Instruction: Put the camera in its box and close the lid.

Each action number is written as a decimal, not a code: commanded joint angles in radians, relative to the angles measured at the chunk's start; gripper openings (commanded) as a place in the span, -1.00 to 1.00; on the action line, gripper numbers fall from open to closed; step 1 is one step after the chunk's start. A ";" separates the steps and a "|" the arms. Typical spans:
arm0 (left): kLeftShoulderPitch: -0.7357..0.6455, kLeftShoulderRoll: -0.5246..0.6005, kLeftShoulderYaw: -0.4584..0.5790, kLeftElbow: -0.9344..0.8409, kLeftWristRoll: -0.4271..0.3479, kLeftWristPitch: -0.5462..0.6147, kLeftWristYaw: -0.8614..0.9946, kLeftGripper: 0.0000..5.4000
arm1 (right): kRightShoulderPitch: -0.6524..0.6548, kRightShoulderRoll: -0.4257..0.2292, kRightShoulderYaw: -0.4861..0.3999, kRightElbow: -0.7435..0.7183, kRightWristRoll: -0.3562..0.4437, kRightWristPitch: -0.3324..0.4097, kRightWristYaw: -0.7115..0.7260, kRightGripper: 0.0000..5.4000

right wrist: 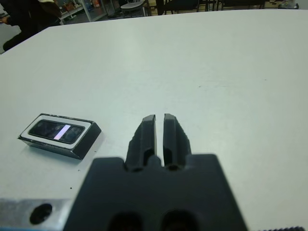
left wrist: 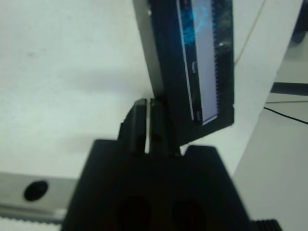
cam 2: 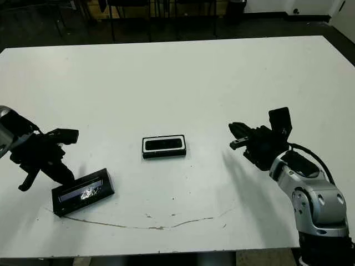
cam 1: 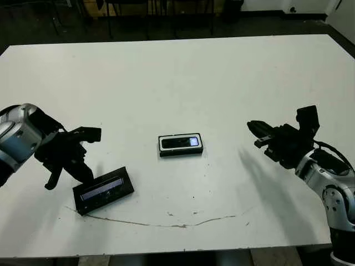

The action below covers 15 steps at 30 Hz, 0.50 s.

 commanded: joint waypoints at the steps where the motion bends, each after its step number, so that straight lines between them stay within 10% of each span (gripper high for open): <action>1: 0.054 -0.015 -0.060 0.030 0.000 -0.016 0.003 -1.00 | -0.004 0.007 -0.006 0.025 0.005 -0.005 0.008 -1.00; 9: 0.050 -0.009 0.003 0.130 0.081 -0.040 0.063 -1.00 | 0.018 0.012 -0.022 -0.045 0.031 0.038 -0.030 -1.00; 15: 0.160 0.061 0.276 0.118 0.045 -0.151 0.285 -1.00 | 0.042 0.022 -0.030 -0.040 0.041 -0.003 -0.014 -1.00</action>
